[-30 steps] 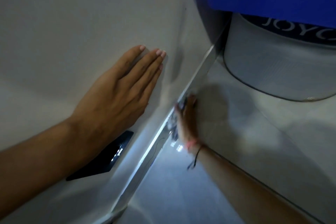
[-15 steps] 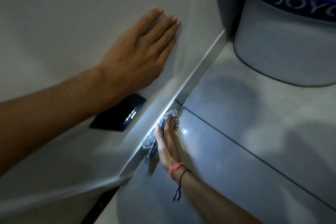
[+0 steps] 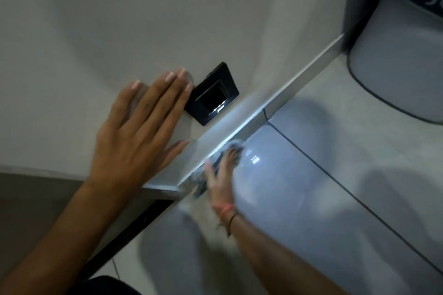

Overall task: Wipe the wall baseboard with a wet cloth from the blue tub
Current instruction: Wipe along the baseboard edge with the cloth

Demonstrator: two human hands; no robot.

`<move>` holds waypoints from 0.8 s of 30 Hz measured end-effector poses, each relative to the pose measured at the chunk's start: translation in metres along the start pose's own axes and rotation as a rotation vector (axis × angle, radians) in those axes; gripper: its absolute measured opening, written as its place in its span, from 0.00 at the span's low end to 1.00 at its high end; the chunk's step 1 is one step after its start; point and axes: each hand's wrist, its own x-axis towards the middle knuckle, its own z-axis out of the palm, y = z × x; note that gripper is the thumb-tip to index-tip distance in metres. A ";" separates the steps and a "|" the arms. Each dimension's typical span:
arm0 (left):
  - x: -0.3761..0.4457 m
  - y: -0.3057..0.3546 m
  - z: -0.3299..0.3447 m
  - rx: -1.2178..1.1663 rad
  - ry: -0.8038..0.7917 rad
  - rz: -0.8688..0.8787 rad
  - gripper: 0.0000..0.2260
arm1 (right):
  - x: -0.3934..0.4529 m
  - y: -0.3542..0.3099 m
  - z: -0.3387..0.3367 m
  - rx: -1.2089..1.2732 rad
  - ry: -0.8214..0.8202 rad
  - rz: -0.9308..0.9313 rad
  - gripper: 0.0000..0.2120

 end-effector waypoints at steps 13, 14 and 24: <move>-0.026 0.001 0.013 0.203 0.086 -0.074 0.36 | 0.065 -0.004 -0.039 0.013 0.204 -0.012 0.41; -0.026 0.000 0.014 0.205 0.088 -0.080 0.35 | 0.051 0.003 -0.025 -0.010 0.160 -0.022 0.42; -0.029 0.001 0.016 0.204 0.073 -0.094 0.36 | -0.025 0.021 0.036 0.051 -0.028 -0.048 0.39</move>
